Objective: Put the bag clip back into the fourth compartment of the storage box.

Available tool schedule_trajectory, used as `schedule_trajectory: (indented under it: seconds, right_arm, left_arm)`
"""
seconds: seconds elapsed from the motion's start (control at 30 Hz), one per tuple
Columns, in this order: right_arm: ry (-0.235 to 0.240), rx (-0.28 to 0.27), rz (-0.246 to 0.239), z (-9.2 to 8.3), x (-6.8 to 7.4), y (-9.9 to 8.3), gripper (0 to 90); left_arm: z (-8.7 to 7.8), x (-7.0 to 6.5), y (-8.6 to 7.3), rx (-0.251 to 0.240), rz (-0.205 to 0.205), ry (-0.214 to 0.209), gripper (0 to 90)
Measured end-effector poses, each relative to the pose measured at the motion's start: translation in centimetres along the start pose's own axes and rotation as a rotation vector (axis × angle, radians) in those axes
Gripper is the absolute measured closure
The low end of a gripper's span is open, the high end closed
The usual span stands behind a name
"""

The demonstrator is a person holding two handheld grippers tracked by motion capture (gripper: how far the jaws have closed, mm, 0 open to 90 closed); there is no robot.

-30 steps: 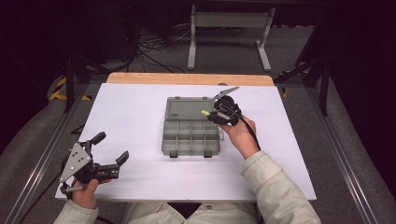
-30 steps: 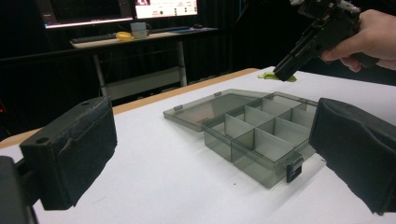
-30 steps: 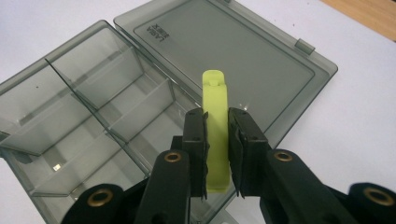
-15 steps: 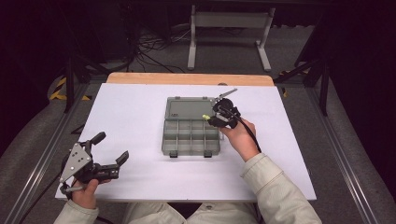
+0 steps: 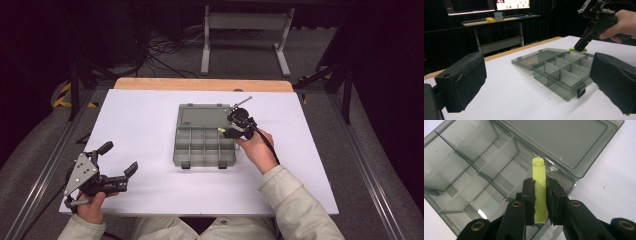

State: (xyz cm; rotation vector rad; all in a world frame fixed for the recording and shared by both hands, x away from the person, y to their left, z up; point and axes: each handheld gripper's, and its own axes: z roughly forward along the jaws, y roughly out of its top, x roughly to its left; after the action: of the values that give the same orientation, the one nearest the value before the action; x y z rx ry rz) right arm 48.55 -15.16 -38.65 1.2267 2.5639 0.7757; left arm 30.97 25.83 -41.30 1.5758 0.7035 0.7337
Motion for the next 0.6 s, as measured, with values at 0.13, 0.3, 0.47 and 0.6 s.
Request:
schedule_trajectory:
  seconds: [0.13,0.3,0.47,0.6]
  right_arm:
    - [0.002,0.016,0.013,0.22,-0.18,-0.02,78.0]
    - [-0.002,0.032,0.021,0.43,-0.35,-0.06,78.0]
    - [0.002,0.036,0.024,0.49,-0.37,-0.06,77.0]
    - [0.014,0.012,0.028,0.34,-0.36,0.05,61.9]
  left_arm:
    - [0.01,0.01,0.0,0.0,-0.001,0.0,1.4]
    - [0.0,0.0,0.0,-0.001,0.0,0.0,1.5]
    - [0.01,0.01,0.0,0.0,0.0,0.0,1.4]
    - [0.0,0.01,0.0,0.0,0.0,0.0,1.5]
